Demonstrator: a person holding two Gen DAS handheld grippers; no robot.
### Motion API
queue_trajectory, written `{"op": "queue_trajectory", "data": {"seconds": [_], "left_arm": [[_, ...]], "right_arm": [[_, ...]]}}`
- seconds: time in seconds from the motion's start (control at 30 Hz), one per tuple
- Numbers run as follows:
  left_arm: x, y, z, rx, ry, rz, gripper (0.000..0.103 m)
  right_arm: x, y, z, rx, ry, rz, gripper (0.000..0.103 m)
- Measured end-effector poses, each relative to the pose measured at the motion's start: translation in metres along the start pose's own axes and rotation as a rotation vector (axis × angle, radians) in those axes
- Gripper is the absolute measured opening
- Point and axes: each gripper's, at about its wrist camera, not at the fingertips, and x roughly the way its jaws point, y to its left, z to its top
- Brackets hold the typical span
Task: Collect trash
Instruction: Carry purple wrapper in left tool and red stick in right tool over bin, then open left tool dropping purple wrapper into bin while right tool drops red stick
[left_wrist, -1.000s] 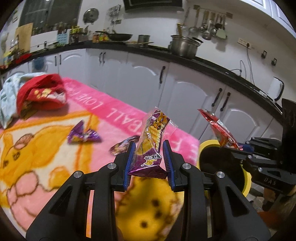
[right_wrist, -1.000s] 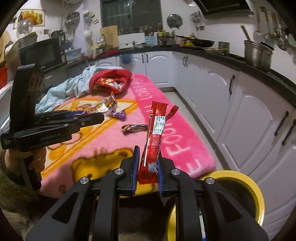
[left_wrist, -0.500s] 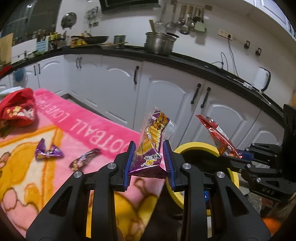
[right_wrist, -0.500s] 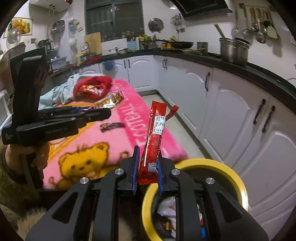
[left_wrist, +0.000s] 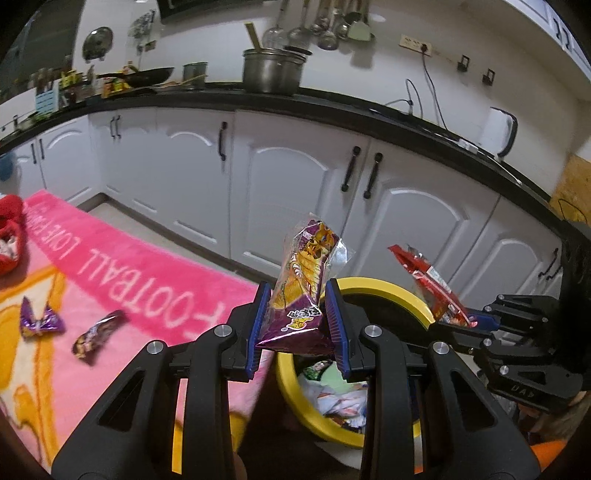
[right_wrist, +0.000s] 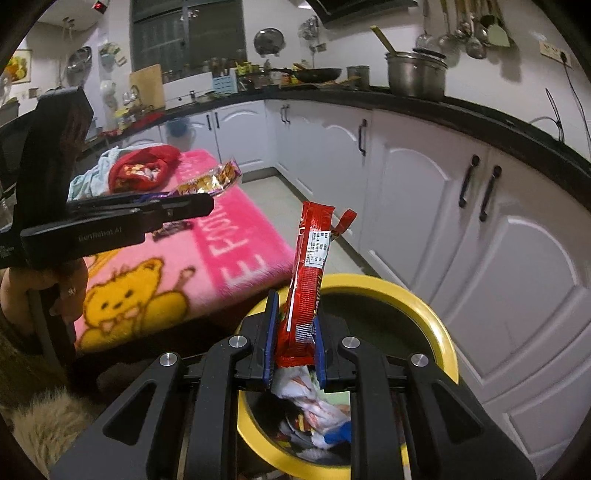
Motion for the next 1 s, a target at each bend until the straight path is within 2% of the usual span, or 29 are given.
{"op": "queue_trajectory", "data": {"seconds": [0.47, 1.0], "left_arm": [[0.039, -0.037, -0.001, 0.049, 0.060, -0.062, 0.024], [0.074, -0.057, -0.010, 0.077, 0.124, -0.091, 0.024]], "right_arm": [[0.006, -0.028, -0.037, 0.056, 0.057, -0.049, 0.016], [0.019, -0.045, -0.063, 0.130, 0.110, -0.044, 0.017]]}}
